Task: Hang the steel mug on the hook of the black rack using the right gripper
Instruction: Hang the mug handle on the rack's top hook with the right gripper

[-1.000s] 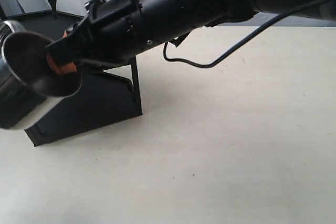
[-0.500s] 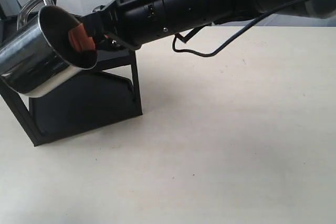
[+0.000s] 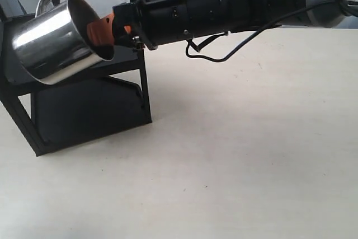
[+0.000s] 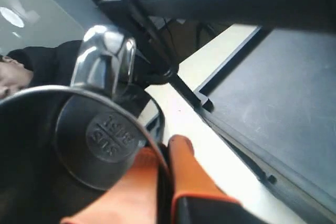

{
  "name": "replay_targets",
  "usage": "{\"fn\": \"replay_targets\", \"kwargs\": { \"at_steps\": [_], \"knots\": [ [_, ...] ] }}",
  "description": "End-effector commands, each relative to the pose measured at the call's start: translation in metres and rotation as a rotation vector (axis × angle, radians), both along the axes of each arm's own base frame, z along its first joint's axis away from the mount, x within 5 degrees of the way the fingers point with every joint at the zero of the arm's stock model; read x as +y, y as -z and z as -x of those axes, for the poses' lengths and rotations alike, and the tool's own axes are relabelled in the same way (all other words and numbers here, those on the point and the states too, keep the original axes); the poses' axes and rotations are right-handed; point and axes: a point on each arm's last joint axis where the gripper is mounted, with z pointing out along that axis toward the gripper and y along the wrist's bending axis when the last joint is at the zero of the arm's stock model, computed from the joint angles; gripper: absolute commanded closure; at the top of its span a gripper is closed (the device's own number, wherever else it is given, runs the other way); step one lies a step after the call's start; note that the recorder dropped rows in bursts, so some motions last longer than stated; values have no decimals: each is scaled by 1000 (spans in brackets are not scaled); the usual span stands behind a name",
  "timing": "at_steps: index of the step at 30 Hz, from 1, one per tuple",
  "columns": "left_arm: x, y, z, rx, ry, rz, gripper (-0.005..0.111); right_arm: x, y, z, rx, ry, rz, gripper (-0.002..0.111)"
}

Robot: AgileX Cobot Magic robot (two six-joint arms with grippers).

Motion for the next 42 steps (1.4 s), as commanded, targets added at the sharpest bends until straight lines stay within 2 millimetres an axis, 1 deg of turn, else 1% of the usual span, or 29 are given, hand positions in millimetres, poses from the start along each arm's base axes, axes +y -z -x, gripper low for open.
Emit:
{"fn": "replay_targets", "kwargs": {
  "at_steps": [1,4,6,12,15,34,36,40,42],
  "knots": [
    [0,-2,0,-13,1,-1,105,-6,7,-3,37,-82,-80,109],
    [0,-2,0,-13,1,-1,105,-2,29,-11,80,-66,-79,109],
    [0,-2,0,-13,1,-1,105,0,37,-14,99,-56,-84,109],
    [0,-2,0,-13,1,-1,105,2,52,-18,131,-51,-71,109],
    [0,-2,0,-13,1,-1,105,2,56,-18,138,-54,-62,109],
    [0,-2,0,-13,1,-1,105,1,61,-14,117,-95,-6,108],
    [0,-2,0,-13,1,-1,105,1,61,-14,115,-97,-2,100],
    [0,-2,0,-13,1,-1,105,1,61,-14,115,-97,-2,75],
    [0,-2,0,-13,1,-1,105,1,61,-14,118,-97,-2,72]
  ]
}}
